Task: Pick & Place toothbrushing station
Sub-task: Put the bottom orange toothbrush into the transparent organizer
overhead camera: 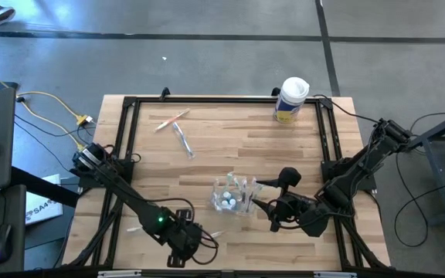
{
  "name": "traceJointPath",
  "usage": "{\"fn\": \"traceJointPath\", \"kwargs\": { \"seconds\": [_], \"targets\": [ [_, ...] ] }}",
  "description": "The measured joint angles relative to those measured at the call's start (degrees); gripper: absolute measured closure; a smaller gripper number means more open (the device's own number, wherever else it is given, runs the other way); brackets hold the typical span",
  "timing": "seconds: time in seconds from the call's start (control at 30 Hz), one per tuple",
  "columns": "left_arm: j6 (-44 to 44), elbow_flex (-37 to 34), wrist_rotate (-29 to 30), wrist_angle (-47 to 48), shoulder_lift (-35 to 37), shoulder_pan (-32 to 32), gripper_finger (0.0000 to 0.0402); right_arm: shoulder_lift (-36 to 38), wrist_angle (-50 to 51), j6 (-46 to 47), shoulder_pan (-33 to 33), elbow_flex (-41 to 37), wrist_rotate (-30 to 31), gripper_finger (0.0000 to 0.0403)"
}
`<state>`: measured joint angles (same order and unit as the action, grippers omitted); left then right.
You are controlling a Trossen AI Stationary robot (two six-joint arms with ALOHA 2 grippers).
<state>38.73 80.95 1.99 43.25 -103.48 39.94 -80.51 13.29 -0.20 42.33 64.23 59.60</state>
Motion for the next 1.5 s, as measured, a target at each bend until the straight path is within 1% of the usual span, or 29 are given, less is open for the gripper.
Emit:
{"fn": "traceJointPath", "kwargs": {
  "seconds": [0.17, 0.23, 0.33, 0.53, 0.6, 0.7, 0.87, 1.0, 1.27, 1.33, 1.4, 1.5],
  "targets": [
    [0.5, 0.0, 2.6, 0.4, 0.0, 0.2, 0.0171, 0.0, 0.1, 0.0, 0.1, 0.0, 0.0, 0.0136],
    [2.5, 0.0, 4.4, 1.9, -0.2, 0.2, 0.0171, 0.0, 0.2, 0.5, 0.3, 0.0, -0.5, 0.0136],
    [6.7, 0.0, 5.6, 2.4, -1.4, 0.2, 0.0171, 0.0, 0.3, 1.6, 1.0, 0.0, -3.1, 0.0136],
    [9.3, -0.1, 5.1, -0.4, -5.1, 0.2, 0.0171, 0.0, 0.2, 3.7, 2.7, 0.0, -7.5, 0.0136],
    [9.8, -0.1, 4.4, -3.2, -5.7, 0.2, 0.0171, 0.0, 0.2, 4.6, 3.2, 0.0, -8.0, 0.0136],
    [10.0, -0.1, 3.9, -5.1, -6.5, 0.2, 0.0171, 0.0, 0.0, 5.2, 3.9, 0.0, -8.9, 0.0136],
    [12.3, 0.1, 4.0, -4.7, -7.0, 0.2, 0.0171, 0.0, -0.4, 6.3, 4.7, 0.0, -9.1, 0.0136],
    [12.1, 0.1, 4.9, -4.5, -7.8, 0.2, 0.0171, 0.0, -0.6, 7.5, 4.7, 0.0, -9.7, 0.0136],
    [12.2, 0.0, 4.9, -6.0, -10.0, 0.2, 0.0171, 0.0, -2.5, 7.7, 4.7, 0.0, -14.8, 0.0136],
    [12.5, 0.0, 4.7, -6.1, -10.5, 0.2, 0.0172, 0.0, -2.8, 7.7, 4.7, 0.0, -15.1, 0.0136],
    [12.9, 0.0, 3.6, -5.8, -11.2, 0.2, 0.0178, 0.0, -2.8, 7.6, 4.7, 0.0, -15.1, 0.0136],
    [13.6, 0.1, 3.0, -5.6, -11.6, 0.2, 0.021, 0.0, -2.8, 7.5, 4.7, 0.0, -15.1, 0.0136]
  ]
}}
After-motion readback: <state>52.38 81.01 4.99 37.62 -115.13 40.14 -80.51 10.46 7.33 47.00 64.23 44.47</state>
